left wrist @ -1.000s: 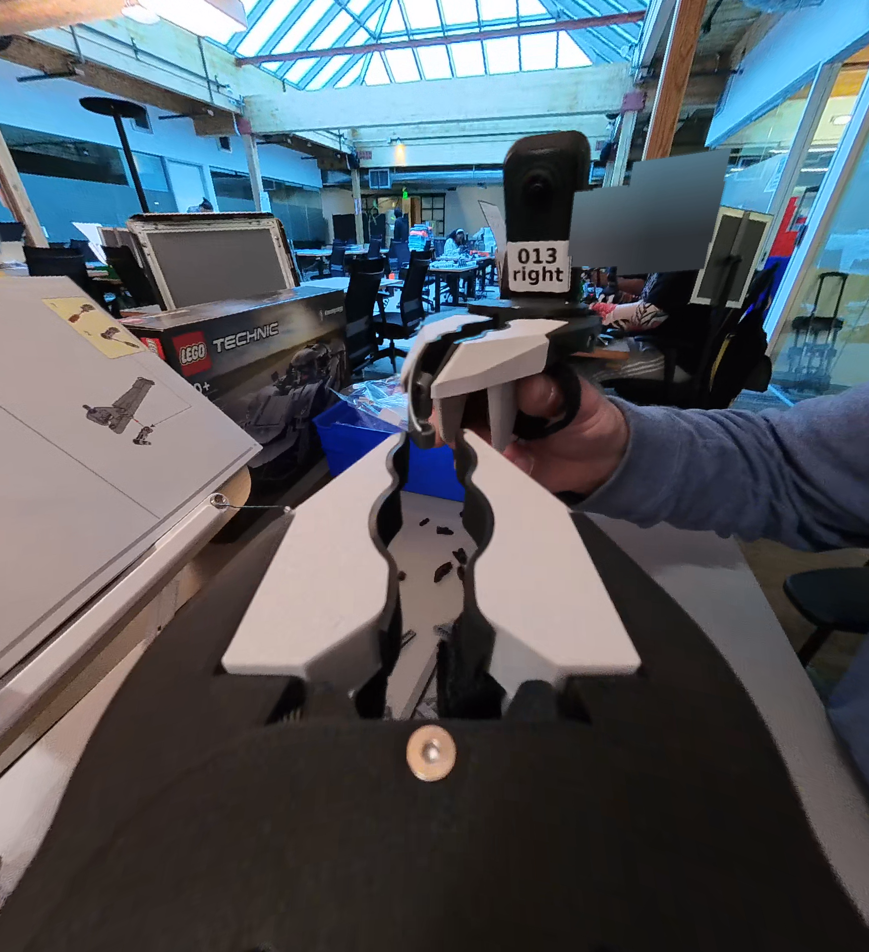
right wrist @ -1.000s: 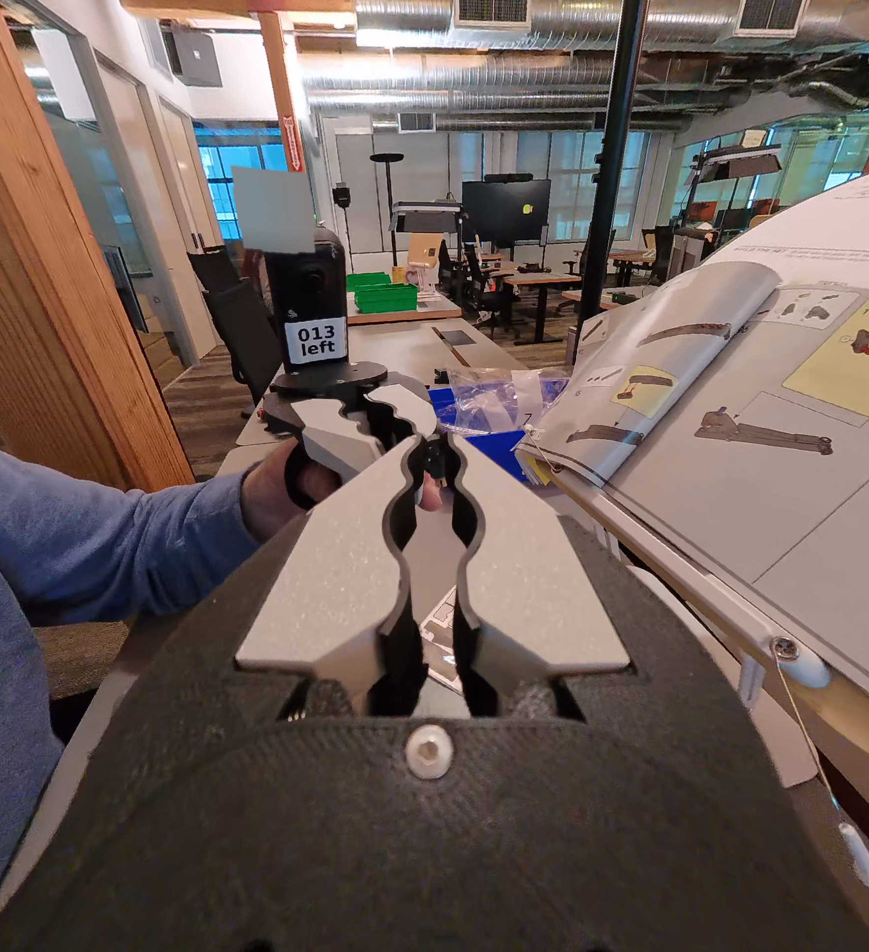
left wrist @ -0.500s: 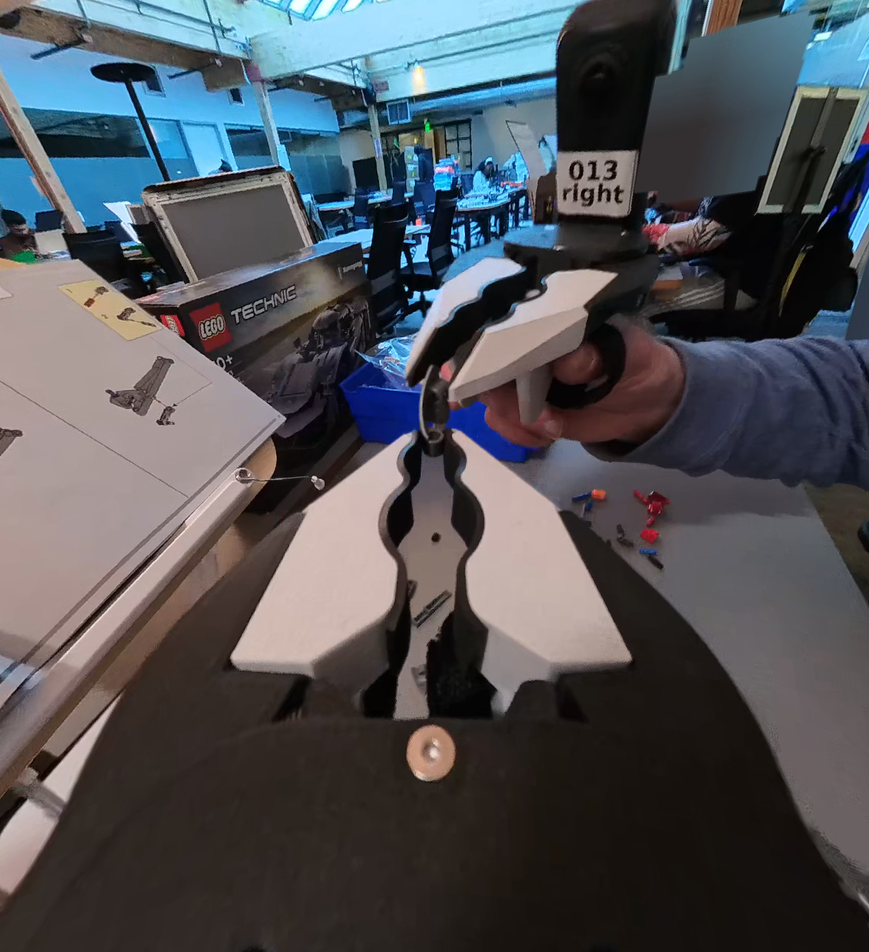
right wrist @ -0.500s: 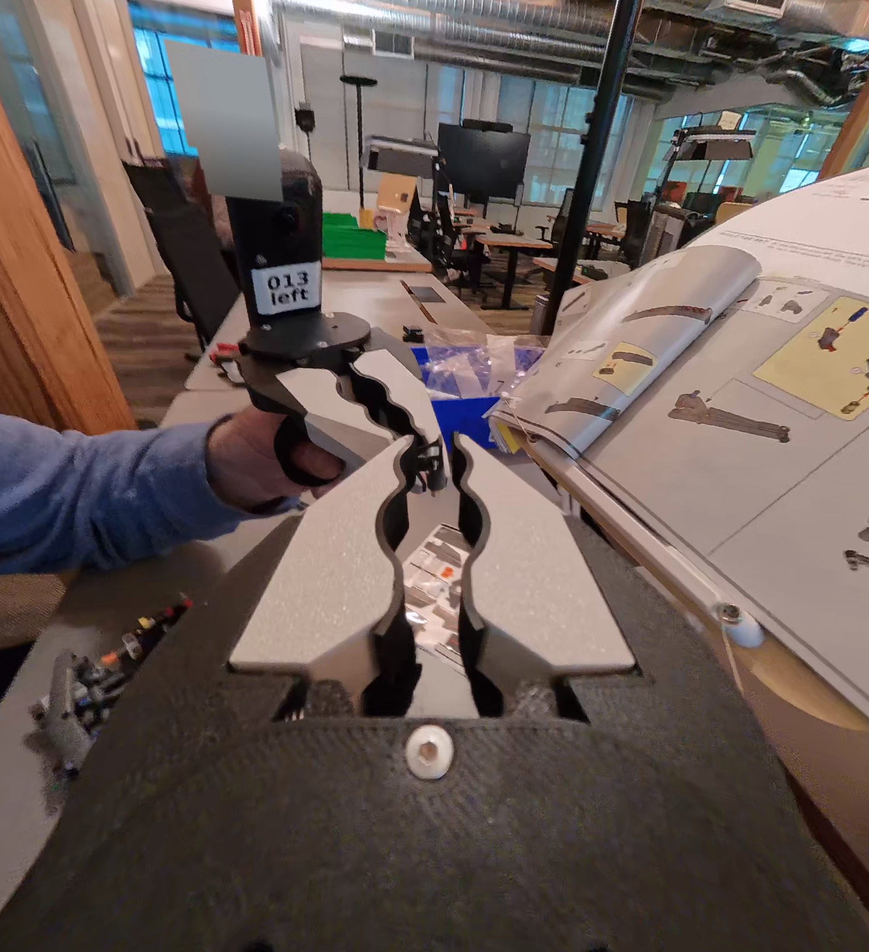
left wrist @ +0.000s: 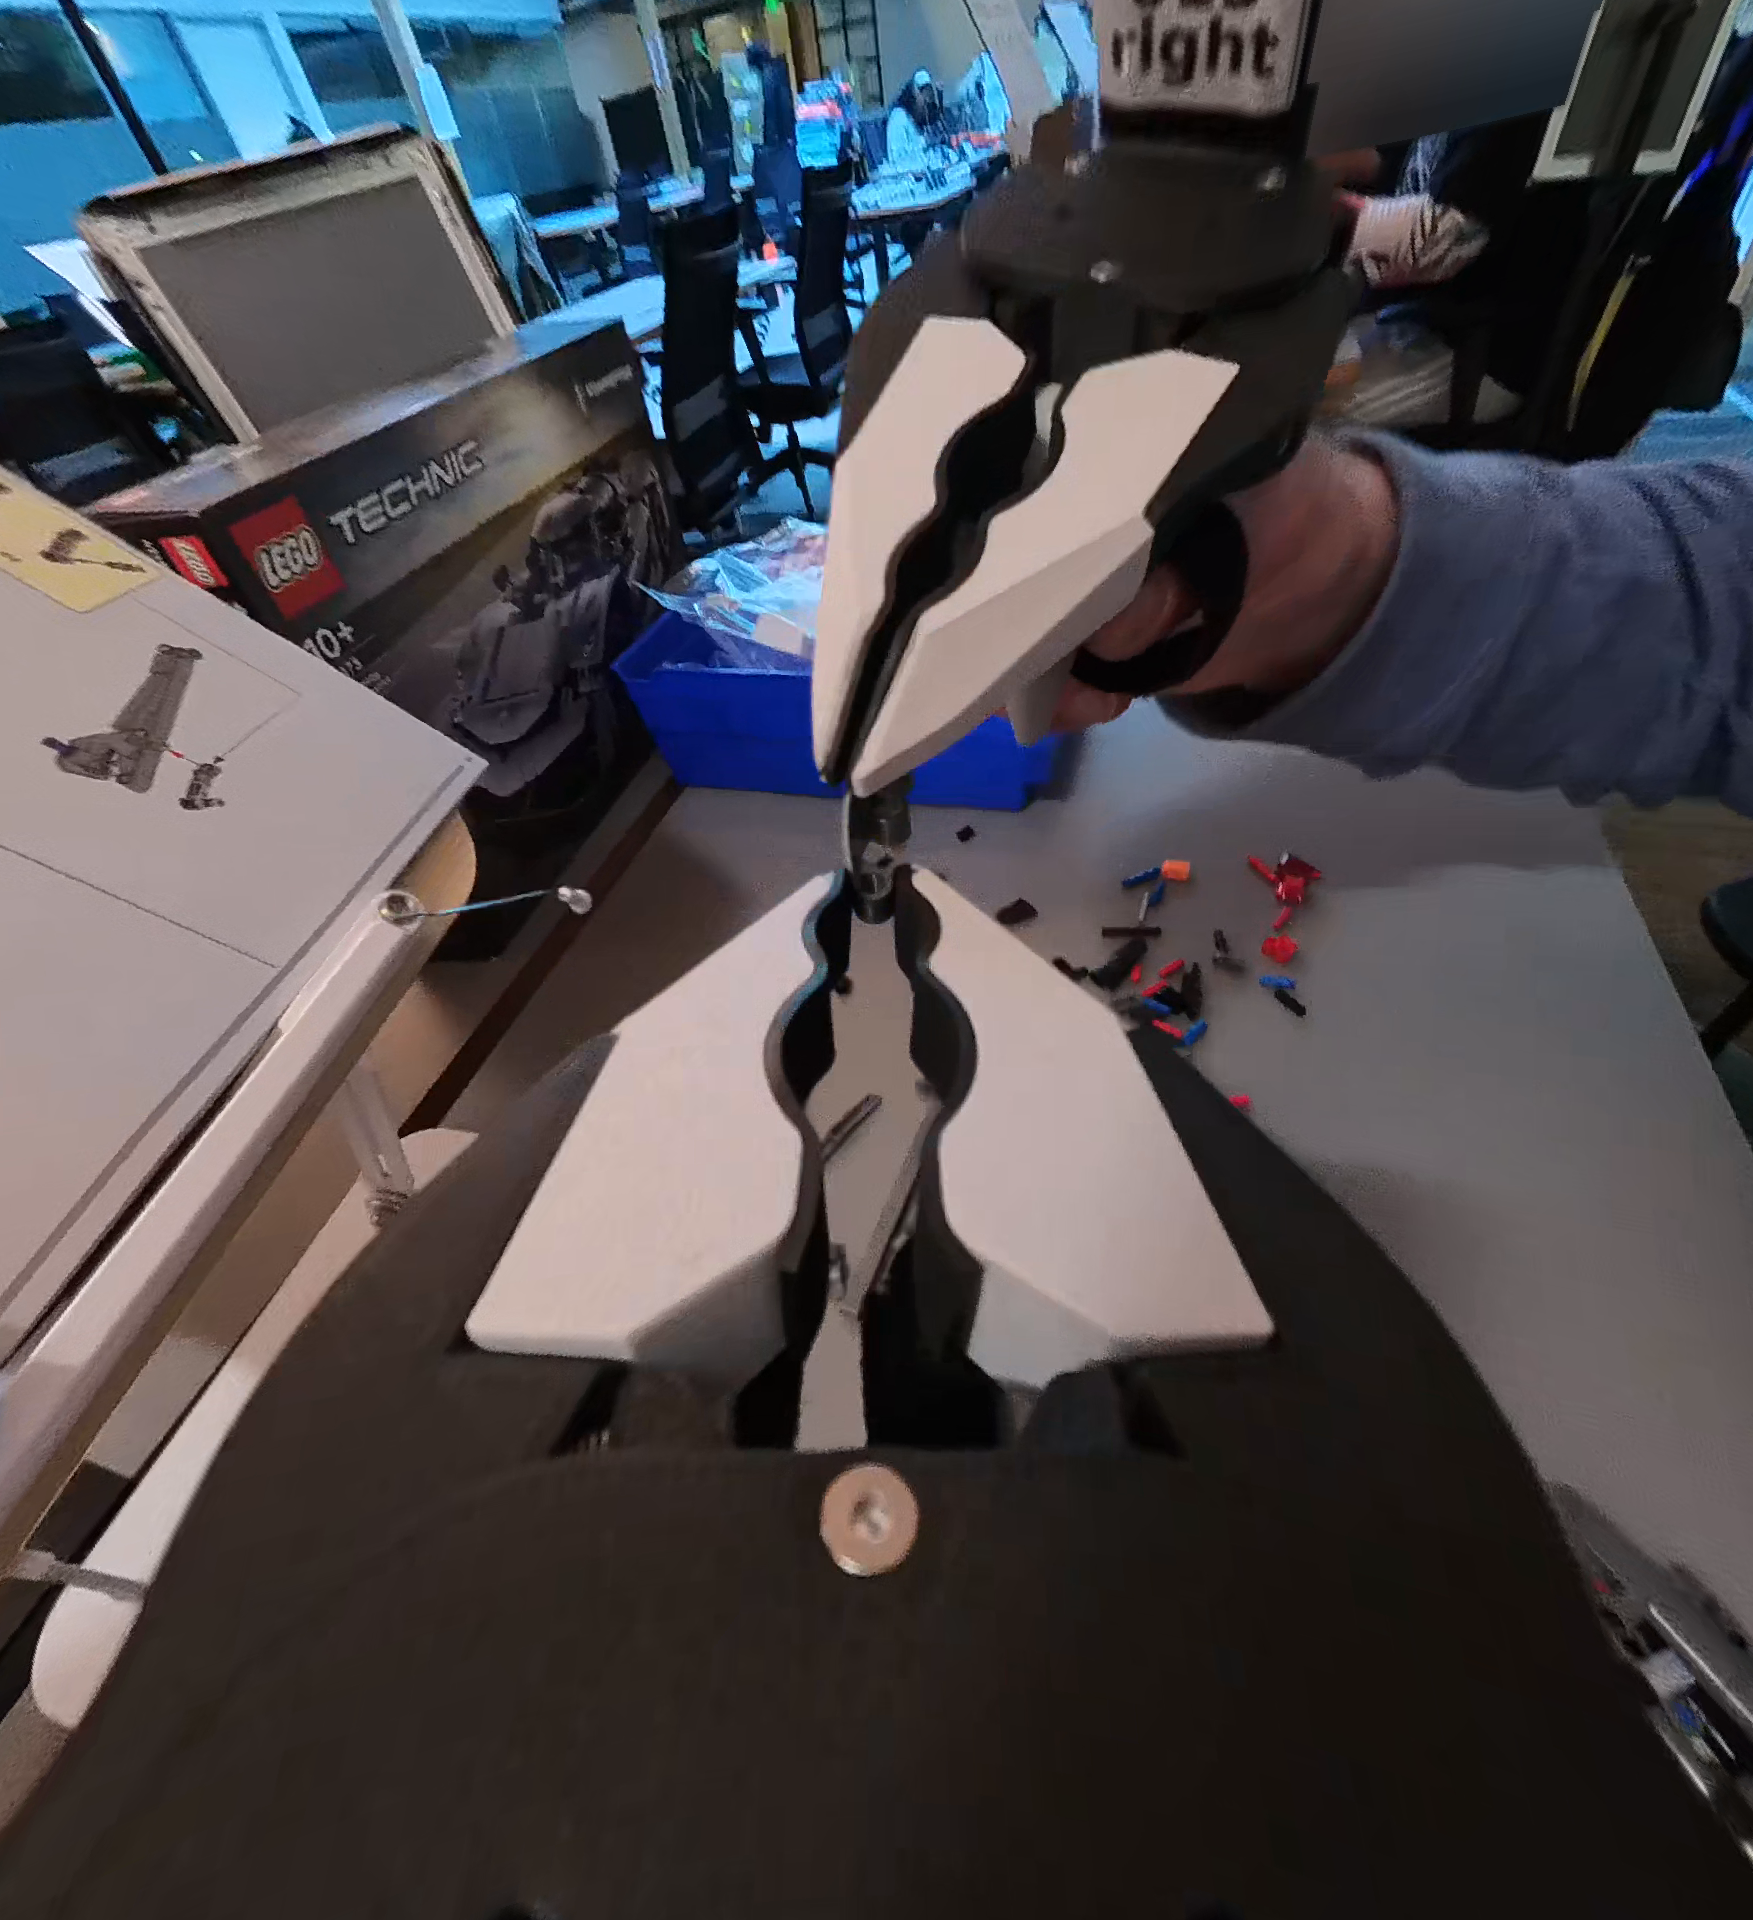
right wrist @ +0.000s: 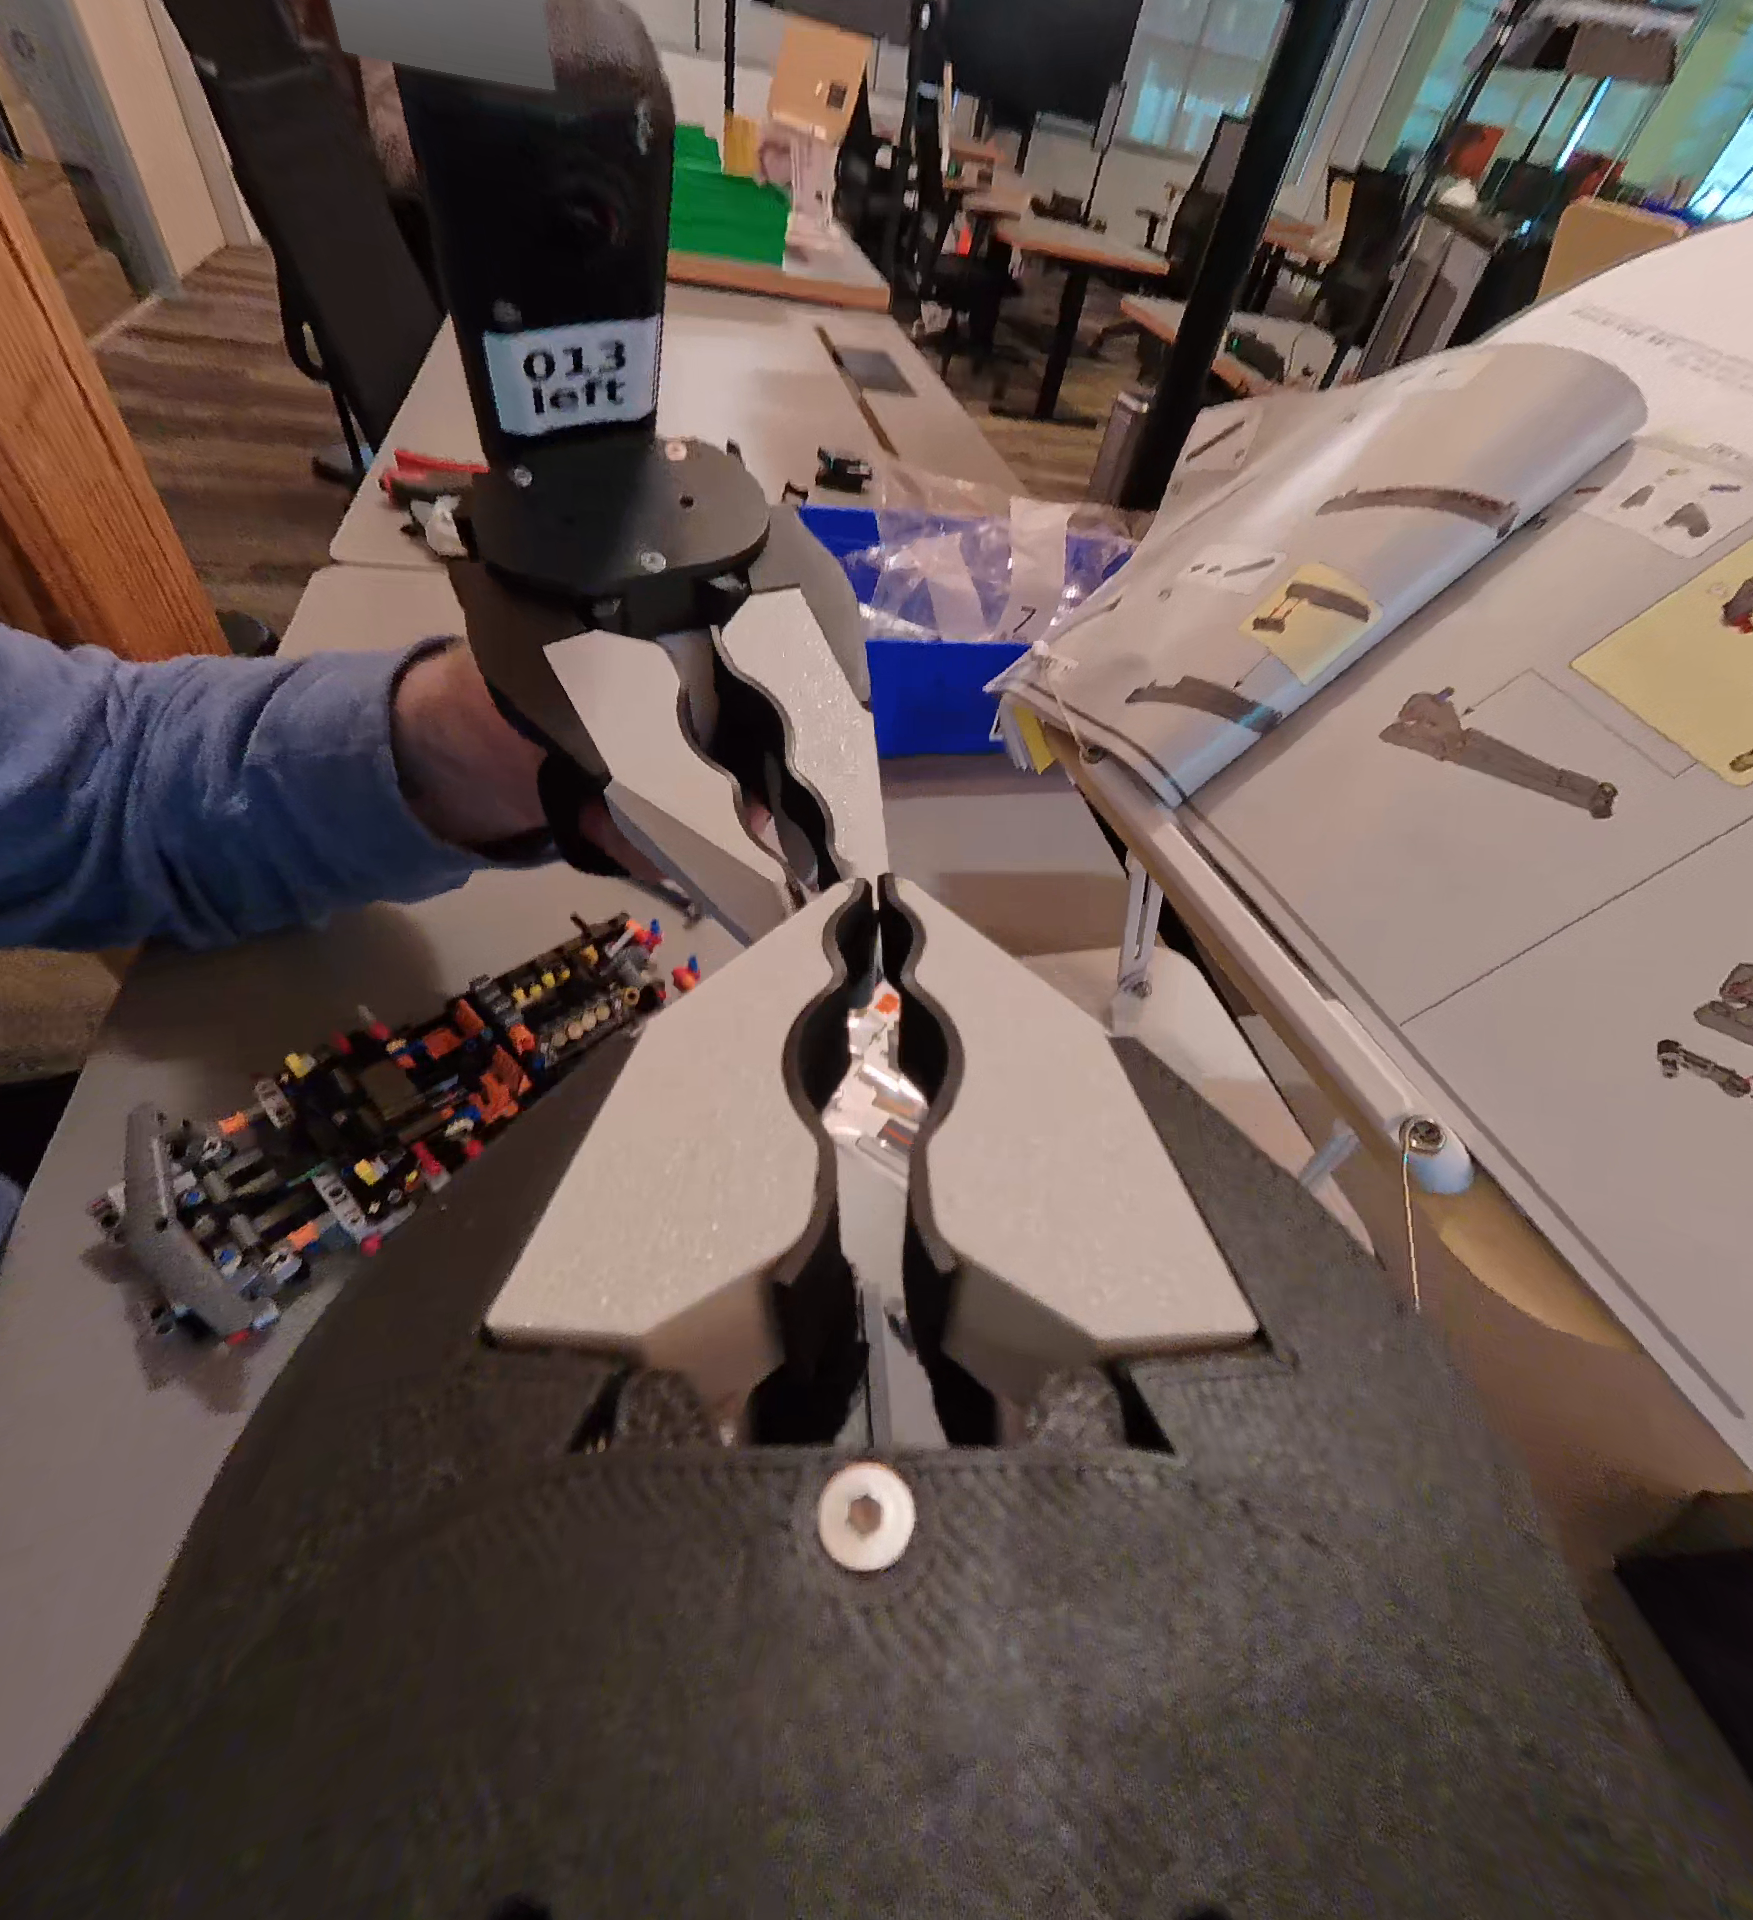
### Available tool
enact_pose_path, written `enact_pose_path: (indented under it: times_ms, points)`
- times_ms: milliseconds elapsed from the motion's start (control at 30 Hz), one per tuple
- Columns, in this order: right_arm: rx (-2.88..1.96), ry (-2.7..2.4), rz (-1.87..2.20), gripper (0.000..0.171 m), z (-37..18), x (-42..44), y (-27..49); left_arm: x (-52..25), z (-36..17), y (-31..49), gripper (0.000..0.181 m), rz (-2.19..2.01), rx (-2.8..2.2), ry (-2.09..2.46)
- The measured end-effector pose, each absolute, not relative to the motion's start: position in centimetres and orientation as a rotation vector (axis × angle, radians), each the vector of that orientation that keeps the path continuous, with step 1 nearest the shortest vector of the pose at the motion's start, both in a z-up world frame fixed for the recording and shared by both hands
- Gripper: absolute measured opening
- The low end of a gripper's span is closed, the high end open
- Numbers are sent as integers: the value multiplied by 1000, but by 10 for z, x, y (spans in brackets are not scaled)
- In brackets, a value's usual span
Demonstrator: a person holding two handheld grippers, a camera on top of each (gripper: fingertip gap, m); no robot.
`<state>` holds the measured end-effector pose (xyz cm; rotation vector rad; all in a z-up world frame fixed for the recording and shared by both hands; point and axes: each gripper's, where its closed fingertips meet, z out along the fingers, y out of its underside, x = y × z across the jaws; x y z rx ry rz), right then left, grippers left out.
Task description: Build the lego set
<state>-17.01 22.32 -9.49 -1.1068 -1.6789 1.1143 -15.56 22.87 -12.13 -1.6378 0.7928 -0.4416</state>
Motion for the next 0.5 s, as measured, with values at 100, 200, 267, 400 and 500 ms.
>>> enact_pose_path:
  times_ms: [100,200,267,400,500]
  points:
    - [-1148,-1737,1063,0,-105,-162,221,-148,-131,226,5,-428,-1672,848]
    - [-1186,-1730,1062,0,-109,-149,219,-134,-135,222,6,-485,-1684,868]
    - [-1224,-1694,1082,0,-109,-136,222,-127,-136,219,12,-521,-1679,885]
    - [-1336,-1615,1047,0,-119,-88,237,-129,-128,213,18,-518,-1669,896]
    - [-1471,-1551,977,0,-143,-37,252,-135,-123,211,15,-507,-1670,892]
